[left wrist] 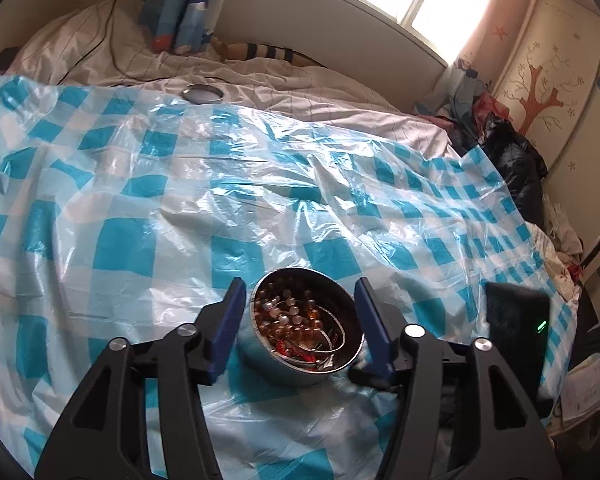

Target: Organize jewelry

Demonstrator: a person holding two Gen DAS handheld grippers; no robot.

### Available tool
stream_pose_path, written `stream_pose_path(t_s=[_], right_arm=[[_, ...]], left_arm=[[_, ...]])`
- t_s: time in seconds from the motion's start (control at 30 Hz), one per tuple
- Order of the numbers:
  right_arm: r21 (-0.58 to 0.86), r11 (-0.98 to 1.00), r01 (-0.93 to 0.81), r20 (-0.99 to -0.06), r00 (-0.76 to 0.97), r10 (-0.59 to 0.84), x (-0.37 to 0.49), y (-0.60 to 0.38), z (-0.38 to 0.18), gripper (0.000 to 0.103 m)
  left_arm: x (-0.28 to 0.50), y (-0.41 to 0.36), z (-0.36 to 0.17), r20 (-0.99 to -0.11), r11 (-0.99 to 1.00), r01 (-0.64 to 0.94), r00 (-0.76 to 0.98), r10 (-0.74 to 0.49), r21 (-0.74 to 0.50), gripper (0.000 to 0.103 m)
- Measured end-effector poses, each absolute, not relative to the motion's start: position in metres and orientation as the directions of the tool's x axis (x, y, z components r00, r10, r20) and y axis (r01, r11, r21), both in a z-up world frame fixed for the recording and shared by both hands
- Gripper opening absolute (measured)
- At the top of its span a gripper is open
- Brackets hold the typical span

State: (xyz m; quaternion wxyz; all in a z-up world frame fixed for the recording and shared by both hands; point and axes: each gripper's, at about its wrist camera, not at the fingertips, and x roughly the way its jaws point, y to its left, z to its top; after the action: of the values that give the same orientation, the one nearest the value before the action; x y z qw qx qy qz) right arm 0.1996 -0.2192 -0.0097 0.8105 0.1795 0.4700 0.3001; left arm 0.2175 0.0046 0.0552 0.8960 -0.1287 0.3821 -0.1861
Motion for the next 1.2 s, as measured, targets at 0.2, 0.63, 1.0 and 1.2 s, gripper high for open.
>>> stream_pose_path(t_s=[0.2, 0.63, 1.0, 1.2], right_arm=[[0.706, 0.631, -0.321, -0.448, 0.487, 0.75, 0.2, -0.246, 0.027, 0.009], [0.686, 0.677, -0.267, -0.517, 0.475, 0.712, 0.228, -0.207, 0.021, 0.055], [0.437, 0.897, -0.07, -0.751, 0.52, 0.406, 0.185, -0.235, 0.016, 0.076], [0.236, 0.97, -0.057, -0.752, 0.622, 0.219, 0.134, -0.241, 0.038, 0.092]], left_arm=[[0.22, 0.023, 0.05, -0.653, 0.897, 0.173, 0.632, -0.417, -0.406, 0.059], [0.219, 0.04, 0.056, -0.655, 0.909, 0.123, 0.656, -0.375, -0.398, 0.065], [0.192, -0.006, 0.063, -0.684, 0.991, 0.13, 0.721, -0.109, -0.021, 0.085], [0.153, -0.019, 0.062, -0.647, 0.979, 0.125, 0.762, 0.01, 0.161, 0.092]])
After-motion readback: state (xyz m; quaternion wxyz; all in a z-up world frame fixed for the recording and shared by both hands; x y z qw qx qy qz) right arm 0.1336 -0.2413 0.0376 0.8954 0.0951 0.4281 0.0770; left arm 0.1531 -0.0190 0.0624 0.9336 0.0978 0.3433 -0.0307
